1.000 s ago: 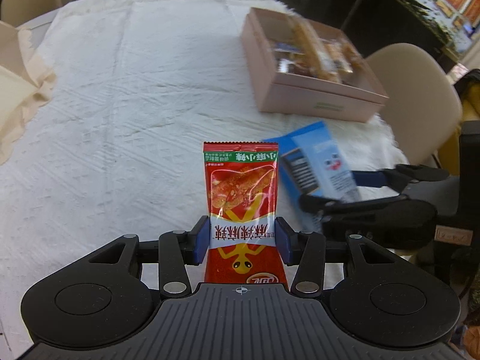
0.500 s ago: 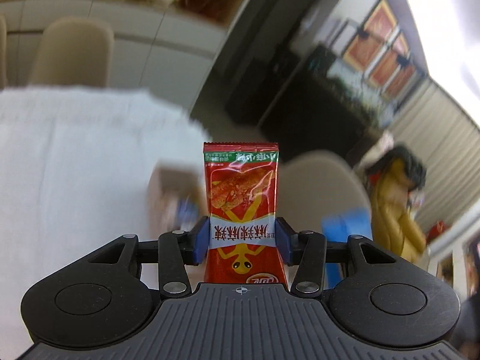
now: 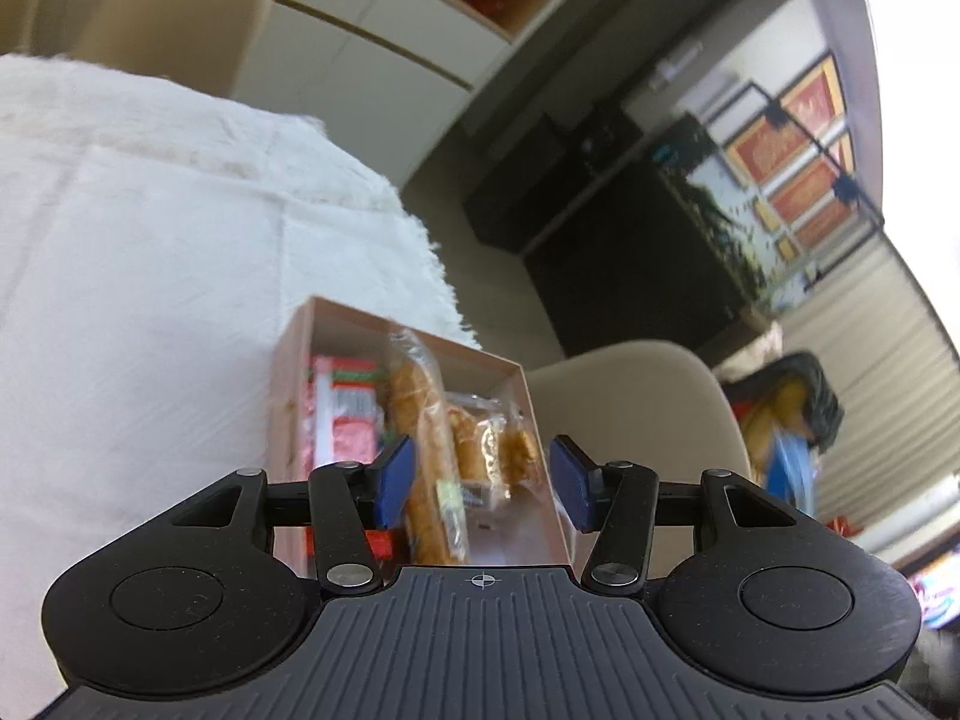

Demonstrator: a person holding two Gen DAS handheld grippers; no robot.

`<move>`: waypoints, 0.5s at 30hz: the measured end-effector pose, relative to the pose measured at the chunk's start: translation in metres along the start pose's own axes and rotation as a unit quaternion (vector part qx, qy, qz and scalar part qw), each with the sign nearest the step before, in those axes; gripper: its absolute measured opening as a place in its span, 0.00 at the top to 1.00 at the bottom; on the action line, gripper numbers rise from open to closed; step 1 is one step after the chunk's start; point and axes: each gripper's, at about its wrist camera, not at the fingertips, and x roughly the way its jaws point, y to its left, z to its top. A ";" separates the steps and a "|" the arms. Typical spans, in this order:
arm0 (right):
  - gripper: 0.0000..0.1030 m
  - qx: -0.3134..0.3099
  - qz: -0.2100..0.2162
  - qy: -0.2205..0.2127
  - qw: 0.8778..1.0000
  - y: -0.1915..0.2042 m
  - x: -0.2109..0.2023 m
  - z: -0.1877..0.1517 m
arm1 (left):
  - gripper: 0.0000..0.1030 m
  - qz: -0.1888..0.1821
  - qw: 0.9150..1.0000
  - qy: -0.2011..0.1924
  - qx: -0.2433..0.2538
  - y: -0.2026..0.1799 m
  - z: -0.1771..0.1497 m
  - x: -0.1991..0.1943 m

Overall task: Organize snacks
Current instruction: 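Drop the red pack in the box with the left tool while the right drops the wafer packs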

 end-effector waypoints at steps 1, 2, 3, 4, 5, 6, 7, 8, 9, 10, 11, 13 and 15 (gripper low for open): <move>0.25 -0.001 0.008 -0.004 1.000 0.003 0.009 0.010 | 0.47 -0.004 1.000 -0.005 -0.007 0.005 -0.003 -0.006; 0.24 -0.002 0.012 -0.005 1.000 0.007 0.019 0.018 | 0.50 -0.009 1.000 -0.011 -0.015 0.009 -0.008 -0.015; 0.24 -0.003 0.014 -0.003 1.000 0.010 0.033 0.027 | 0.56 -0.015 0.999 -0.016 -0.024 0.010 -0.015 -0.022; 0.23 -0.004 0.017 0.004 1.000 0.015 0.047 0.035 | 0.59 -0.017 0.999 -0.020 -0.027 0.013 -0.019 -0.027; 0.23 -0.008 0.022 0.016 1.000 0.019 0.064 0.042 | 0.69 -0.013 0.999 -0.023 -0.024 0.011 -0.026 -0.033; 0.23 -0.012 0.023 0.031 0.999 0.023 0.082 0.046 | 0.81 -0.002 1.000 -0.026 -0.012 0.008 -0.032 -0.040; 0.23 -0.015 0.018 0.043 0.999 0.026 0.097 0.050 | 0.82 0.014 0.999 -0.032 0.009 0.004 -0.036 -0.046; 0.23 -0.016 0.011 0.050 0.999 0.028 0.108 0.050 | 0.82 0.035 0.998 -0.041 0.040 -0.002 -0.040 -0.054; 0.23 -0.017 0.005 0.054 0.998 0.028 0.117 0.050 | 0.83 0.063 0.994 -0.050 0.078 -0.013 -0.046 -0.061; 0.23 -0.017 0.003 0.053 0.998 0.030 0.120 0.050 | 0.83 0.079 0.990 -0.057 0.101 -0.022 -0.052 -0.068; 0.23 -0.015 0.004 0.051 0.999 0.031 0.121 0.050 | 0.83 0.086 0.987 -0.061 0.121 -0.030 -0.056 -0.073; 0.23 0.005 0.010 0.049 0.999 0.029 0.111 0.046 | 0.83 0.072 0.988 -0.051 0.130 -0.038 -0.059 -0.078; 0.23 0.031 0.022 0.049 0.998 0.028 0.092 0.037 | 0.84 0.051 0.991 -0.029 0.119 -0.041 -0.061 -0.078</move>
